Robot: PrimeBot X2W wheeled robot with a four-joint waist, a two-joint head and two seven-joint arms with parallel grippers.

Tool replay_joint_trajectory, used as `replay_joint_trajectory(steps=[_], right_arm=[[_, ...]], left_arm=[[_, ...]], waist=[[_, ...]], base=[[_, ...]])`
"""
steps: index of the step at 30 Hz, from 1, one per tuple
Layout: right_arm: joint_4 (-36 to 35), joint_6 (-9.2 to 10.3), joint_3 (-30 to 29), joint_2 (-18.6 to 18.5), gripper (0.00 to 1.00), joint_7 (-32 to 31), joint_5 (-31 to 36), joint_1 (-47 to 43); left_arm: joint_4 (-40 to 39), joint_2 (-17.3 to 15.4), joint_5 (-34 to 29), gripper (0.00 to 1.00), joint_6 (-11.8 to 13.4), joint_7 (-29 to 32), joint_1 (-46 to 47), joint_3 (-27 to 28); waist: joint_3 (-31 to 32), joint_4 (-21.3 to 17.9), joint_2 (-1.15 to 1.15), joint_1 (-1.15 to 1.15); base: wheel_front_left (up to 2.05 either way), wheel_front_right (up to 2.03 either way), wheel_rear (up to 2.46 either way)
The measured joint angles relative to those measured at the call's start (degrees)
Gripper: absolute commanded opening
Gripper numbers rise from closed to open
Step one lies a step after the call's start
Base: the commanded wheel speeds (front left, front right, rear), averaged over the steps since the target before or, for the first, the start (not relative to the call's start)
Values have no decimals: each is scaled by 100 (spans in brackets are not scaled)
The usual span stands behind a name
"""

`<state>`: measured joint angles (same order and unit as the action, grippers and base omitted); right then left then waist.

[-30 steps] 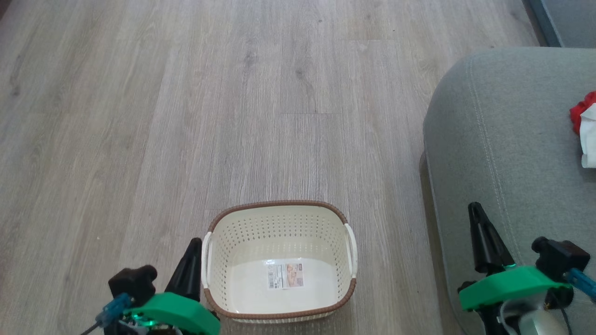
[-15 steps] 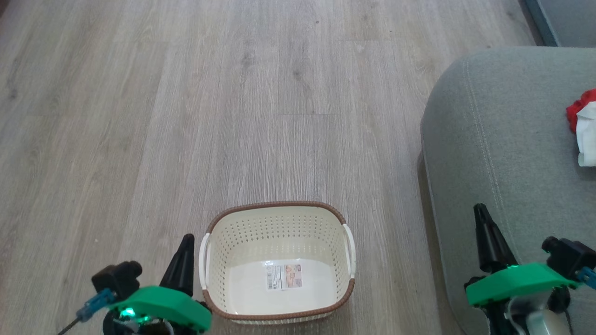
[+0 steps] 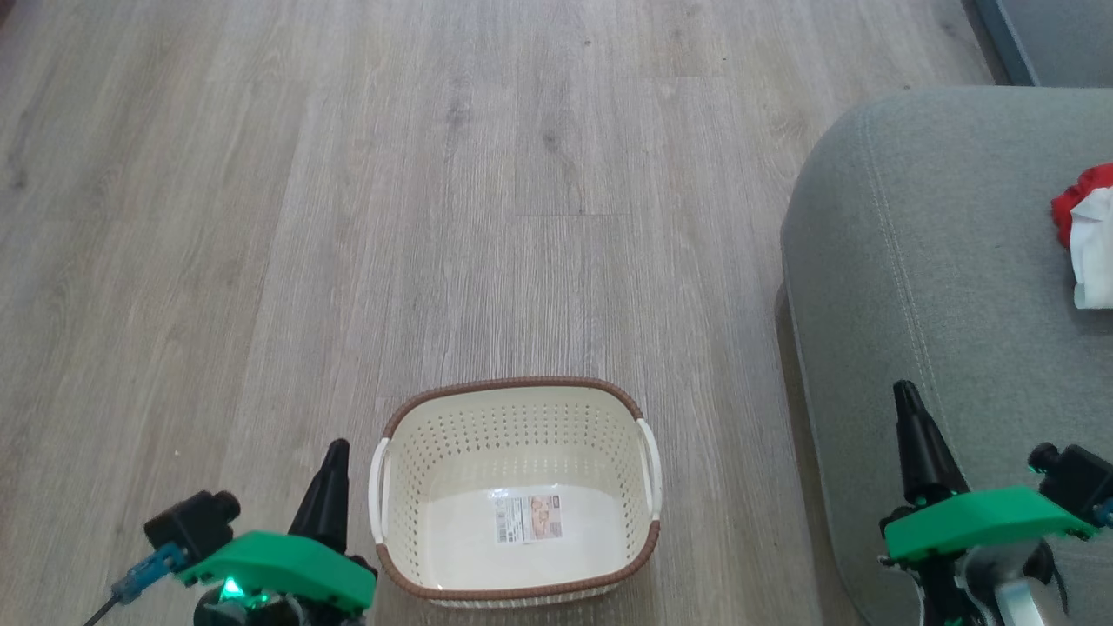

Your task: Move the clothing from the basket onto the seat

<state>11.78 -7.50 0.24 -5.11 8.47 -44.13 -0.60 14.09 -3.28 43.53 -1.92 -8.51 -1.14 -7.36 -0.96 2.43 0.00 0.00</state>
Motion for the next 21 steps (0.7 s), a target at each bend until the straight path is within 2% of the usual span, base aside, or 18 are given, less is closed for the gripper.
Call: replay_joint_trajectory(steps=[21], right_arm=[[112, 0, -168, 41, 0, -348, -1202, 73]], left_arm=[[32, -1, 1228, 0, -115, 344, 126, 229]], waist=[[20, -61, 0, 0]], base=[[0, 0, 0]])
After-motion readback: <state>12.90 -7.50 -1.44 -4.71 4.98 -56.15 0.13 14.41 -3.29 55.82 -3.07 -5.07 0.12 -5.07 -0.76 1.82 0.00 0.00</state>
